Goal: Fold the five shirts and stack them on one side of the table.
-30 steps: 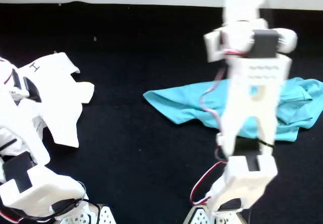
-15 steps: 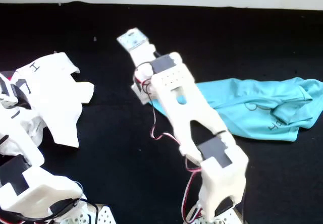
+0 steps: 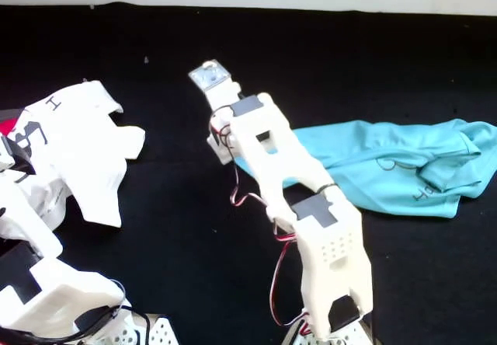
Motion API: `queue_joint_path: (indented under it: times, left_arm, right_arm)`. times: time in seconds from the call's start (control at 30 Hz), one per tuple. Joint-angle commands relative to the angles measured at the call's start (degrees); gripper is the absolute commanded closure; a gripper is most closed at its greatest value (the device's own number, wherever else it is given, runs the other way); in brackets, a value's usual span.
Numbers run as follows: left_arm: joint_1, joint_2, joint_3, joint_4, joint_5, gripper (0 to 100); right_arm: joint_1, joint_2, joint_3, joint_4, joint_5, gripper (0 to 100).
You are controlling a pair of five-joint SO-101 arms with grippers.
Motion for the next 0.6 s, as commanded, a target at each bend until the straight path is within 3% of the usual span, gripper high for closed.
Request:
queue_joint_path:
  times: [0.0, 0.03, 0.27, 0.57]
  left_arm:
    - [-0.4, -3.03, -0.22, 0.53, 0.35, 78]
    - [-0.31, -3.03, -0.22, 0.53, 0.35, 78]
    - [0.04, -2.51, 0.13, 0.53, 0.35, 78]
    - [0.22, -2.51, 10.59, 0.53, 0.35, 78]
  right_arm:
    - [1.01, -0.04, 0.04, -0.66, -0.09, 92.0]
    - [1.01, 0.04, 0.04, -0.75, 0.0, 98.8]
    - [2.07, -1.89, -4.26, 2.51, 2.99, 99.2]
    - [1.1, -5.85, -40.66, 20.97, 3.08, 99.2]
